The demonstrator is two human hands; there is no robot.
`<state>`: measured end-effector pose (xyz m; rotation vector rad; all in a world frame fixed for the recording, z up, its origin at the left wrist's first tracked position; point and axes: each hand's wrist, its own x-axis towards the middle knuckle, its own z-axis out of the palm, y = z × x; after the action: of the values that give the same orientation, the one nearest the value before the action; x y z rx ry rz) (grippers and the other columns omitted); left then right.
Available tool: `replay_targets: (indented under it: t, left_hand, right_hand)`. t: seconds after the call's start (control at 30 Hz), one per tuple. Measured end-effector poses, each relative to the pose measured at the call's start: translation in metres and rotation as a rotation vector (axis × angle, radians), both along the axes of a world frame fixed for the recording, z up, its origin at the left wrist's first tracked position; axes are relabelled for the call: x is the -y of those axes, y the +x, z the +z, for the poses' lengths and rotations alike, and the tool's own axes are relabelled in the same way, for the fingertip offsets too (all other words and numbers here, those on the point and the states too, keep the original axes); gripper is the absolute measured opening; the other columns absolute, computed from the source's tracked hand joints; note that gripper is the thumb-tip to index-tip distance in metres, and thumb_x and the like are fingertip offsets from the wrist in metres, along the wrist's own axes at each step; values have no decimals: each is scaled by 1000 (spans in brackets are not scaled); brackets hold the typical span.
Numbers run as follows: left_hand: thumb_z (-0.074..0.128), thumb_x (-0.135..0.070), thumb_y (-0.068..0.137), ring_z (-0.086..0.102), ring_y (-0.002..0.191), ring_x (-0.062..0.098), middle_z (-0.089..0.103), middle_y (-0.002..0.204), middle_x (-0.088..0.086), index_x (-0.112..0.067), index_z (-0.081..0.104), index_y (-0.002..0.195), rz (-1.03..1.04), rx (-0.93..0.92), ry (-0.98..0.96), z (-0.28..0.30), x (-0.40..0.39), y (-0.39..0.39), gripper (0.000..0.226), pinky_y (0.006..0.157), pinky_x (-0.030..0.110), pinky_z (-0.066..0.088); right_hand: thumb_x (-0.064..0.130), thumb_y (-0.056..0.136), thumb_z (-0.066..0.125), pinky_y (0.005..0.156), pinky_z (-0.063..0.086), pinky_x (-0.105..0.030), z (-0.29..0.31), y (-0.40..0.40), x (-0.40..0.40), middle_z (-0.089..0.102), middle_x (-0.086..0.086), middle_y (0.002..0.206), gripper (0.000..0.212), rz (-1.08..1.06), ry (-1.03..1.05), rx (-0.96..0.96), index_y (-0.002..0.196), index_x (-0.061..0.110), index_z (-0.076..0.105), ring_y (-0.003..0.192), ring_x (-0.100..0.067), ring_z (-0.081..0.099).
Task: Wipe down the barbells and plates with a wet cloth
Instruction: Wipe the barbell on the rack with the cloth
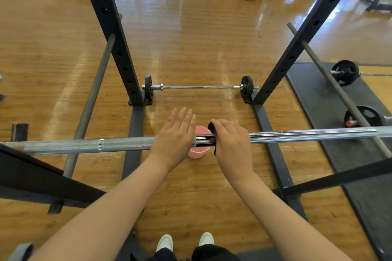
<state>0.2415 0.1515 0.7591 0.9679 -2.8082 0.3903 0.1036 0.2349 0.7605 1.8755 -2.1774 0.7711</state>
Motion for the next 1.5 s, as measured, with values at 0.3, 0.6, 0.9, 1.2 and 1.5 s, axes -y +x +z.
replay_targets:
  t: [0.3, 0.6, 0.9, 1.2, 1.5]
  left_hand:
    - [50, -6, 92, 26, 141, 30, 31, 150, 21, 0, 35, 142, 41, 144, 105, 6, -3, -4, 52, 116, 40, 3]
    - [55, -11, 88, 38, 133, 22, 53, 133, 6, -14, 51, 128, 67, 202, 387, 19, 9, -10, 40, 118, 38, 8]
    - [78, -20, 71, 50, 125, 32, 57, 130, 17, -3, 57, 127, 217, -3, 69, -3, -18, -5, 62, 107, 50, 32]
    - [43, -7, 97, 18, 144, 28, 30, 152, 15, -5, 37, 141, 146, 107, 197, 9, -11, -10, 44, 117, 41, 4]
    - [50, -15, 94, 24, 142, 25, 38, 148, 9, -12, 39, 141, 155, 69, 286, 13, -7, -10, 48, 118, 40, 7]
  right_hand:
    - [14, 87, 40, 104, 34, -37, -24, 16, -18, 63, -10, 121, 41, 71, -46, -63, 119, 3, 64, 117, -24, 52]
    - [24, 82, 37, 94, 48, -43, -5, 17, -16, 68, -13, 112, 48, 62, 39, -5, 111, 0, 67, 106, -29, 64]
    - [6, 81, 69, 94, 48, -45, -18, 25, -1, 66, -9, 114, 34, 37, 10, 5, 115, 4, 64, 110, -26, 61]
    - [13, 87, 41, 99, 42, -40, -20, 2, -24, 63, -12, 121, 41, 85, -4, -18, 122, 6, 60, 115, -29, 58]
    - [14, 84, 41, 95, 47, -41, -10, 18, -1, 66, -11, 116, 41, 65, 30, -9, 115, 2, 64, 111, -29, 60]
